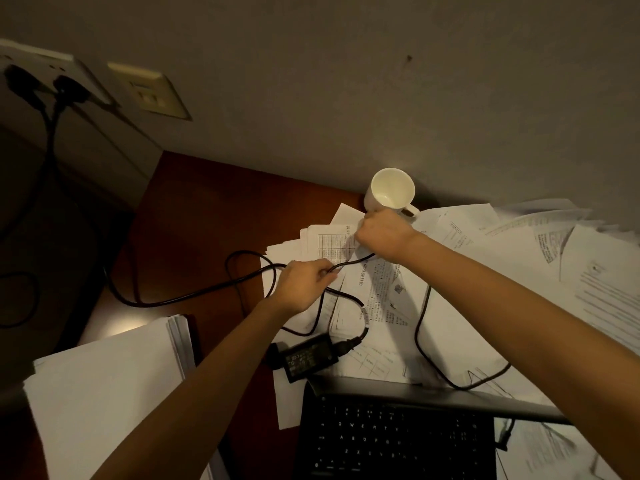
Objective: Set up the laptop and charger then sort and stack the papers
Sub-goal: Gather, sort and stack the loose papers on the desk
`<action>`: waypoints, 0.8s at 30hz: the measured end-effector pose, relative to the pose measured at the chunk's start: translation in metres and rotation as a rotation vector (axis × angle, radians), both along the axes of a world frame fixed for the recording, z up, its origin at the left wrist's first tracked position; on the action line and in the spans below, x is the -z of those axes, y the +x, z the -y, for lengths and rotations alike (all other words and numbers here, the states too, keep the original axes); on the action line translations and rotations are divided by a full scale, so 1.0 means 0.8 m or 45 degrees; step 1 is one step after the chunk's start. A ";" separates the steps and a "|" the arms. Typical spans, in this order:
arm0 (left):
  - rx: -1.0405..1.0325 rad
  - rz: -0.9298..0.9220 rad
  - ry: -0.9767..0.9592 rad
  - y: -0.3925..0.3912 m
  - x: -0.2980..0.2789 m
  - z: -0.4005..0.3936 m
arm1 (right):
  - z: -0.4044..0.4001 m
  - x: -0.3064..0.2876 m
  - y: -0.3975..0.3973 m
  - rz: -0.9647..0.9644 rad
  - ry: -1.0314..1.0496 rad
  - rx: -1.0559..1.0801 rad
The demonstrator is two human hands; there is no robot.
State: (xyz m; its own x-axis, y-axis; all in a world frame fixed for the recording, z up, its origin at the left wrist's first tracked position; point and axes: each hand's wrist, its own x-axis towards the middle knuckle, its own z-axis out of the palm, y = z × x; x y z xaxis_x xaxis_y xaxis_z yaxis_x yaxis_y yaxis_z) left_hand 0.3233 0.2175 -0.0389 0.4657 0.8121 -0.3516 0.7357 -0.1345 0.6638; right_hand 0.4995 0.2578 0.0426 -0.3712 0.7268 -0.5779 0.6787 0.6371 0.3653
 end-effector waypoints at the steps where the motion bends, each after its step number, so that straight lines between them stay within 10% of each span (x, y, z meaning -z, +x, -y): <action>1: 0.002 0.004 0.023 0.000 0.002 0.003 | 0.000 -0.003 0.000 0.007 0.002 -0.010; 24: -0.365 0.283 0.090 -0.012 -0.083 -0.028 | -0.007 -0.133 0.009 -0.209 0.413 0.210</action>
